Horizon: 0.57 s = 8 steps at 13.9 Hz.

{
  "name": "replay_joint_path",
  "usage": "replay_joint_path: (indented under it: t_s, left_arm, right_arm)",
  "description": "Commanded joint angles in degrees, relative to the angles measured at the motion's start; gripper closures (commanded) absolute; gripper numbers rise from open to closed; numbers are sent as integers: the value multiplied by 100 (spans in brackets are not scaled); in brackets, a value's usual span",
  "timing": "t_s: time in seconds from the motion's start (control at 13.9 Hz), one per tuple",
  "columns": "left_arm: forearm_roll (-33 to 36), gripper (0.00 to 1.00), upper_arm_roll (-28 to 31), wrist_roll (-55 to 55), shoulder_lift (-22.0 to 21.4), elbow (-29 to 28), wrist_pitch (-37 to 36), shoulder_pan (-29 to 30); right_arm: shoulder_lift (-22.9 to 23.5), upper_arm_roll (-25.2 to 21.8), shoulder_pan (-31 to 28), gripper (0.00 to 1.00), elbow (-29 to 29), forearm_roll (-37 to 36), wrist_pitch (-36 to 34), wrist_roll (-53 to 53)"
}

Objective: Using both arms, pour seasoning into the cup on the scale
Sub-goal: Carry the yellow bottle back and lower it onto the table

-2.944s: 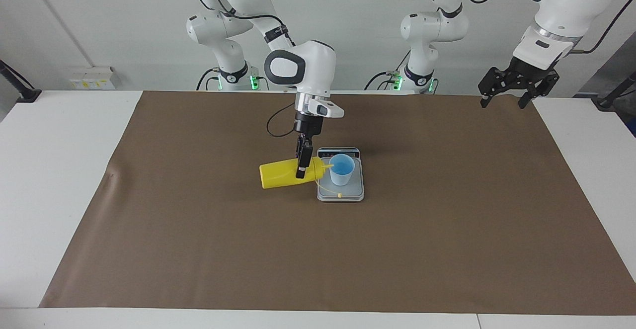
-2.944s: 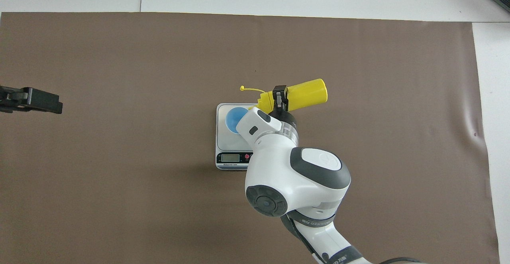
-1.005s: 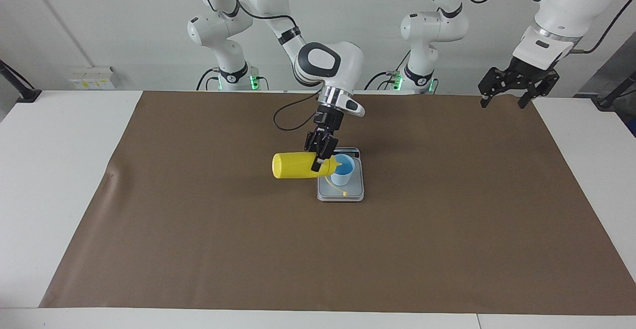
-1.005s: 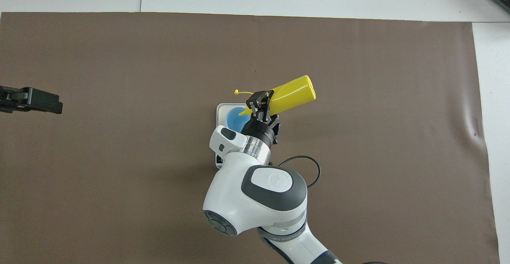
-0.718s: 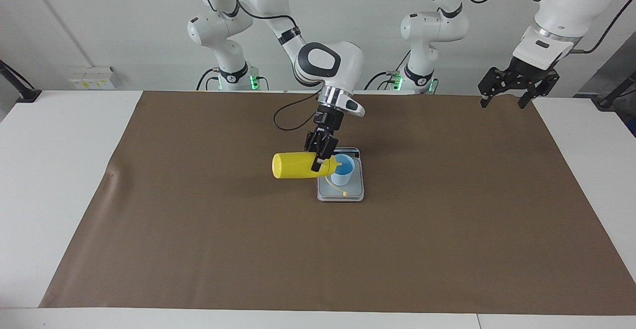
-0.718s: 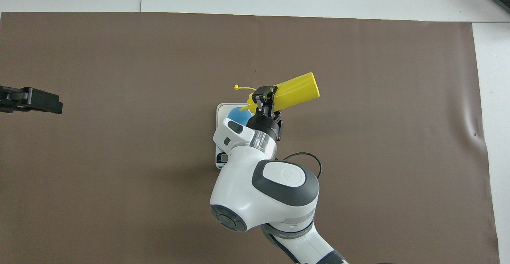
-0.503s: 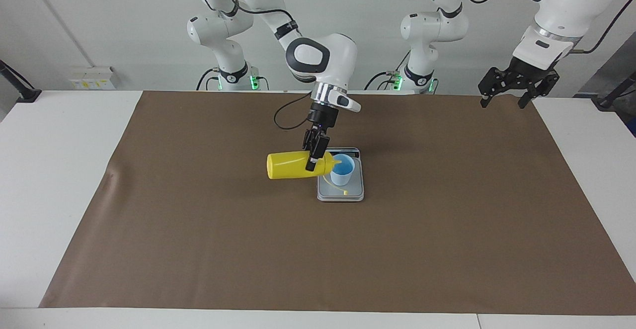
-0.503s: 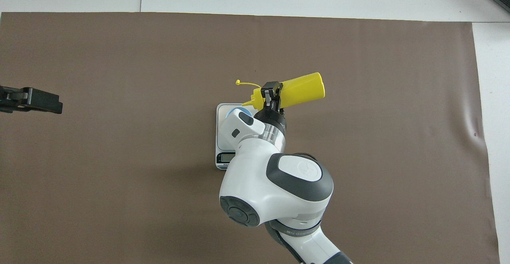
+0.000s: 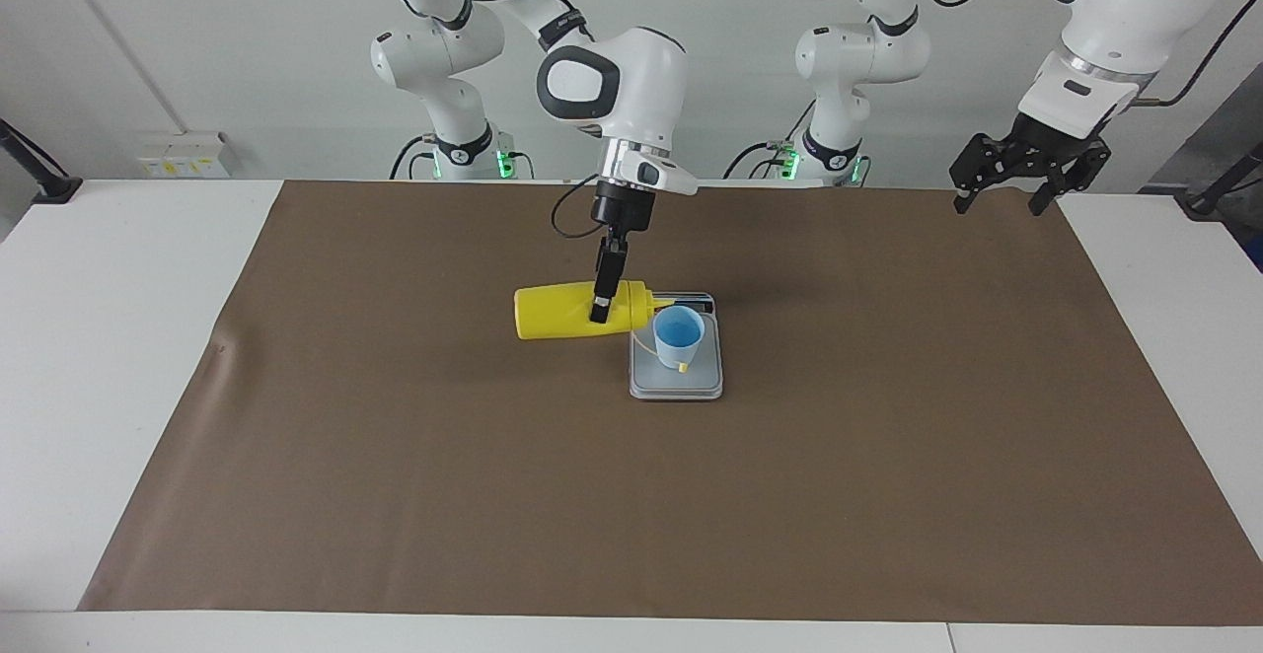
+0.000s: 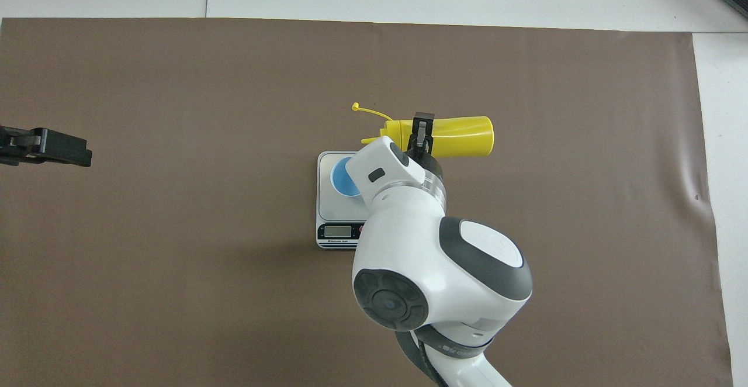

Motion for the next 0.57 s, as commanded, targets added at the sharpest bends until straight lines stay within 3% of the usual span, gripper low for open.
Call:
replay_joint_path:
  t_s: [0.0,0.22,0.5]
  left_arm:
    - [-90,0,-32,35,-159,-187,54,92]
    - [-90,0,-32,35,-159,-187,54,92]
    - [-90,0,-32,35,-159,-187,54,92]
  right_arm:
    - [-344,47,-430,100,-91,1130,42,-596]
    - [-555,47,-1036,100,-82,2929,60,-1702]
    - [-547,29,-1941,100,-99,5567,297,-3986]
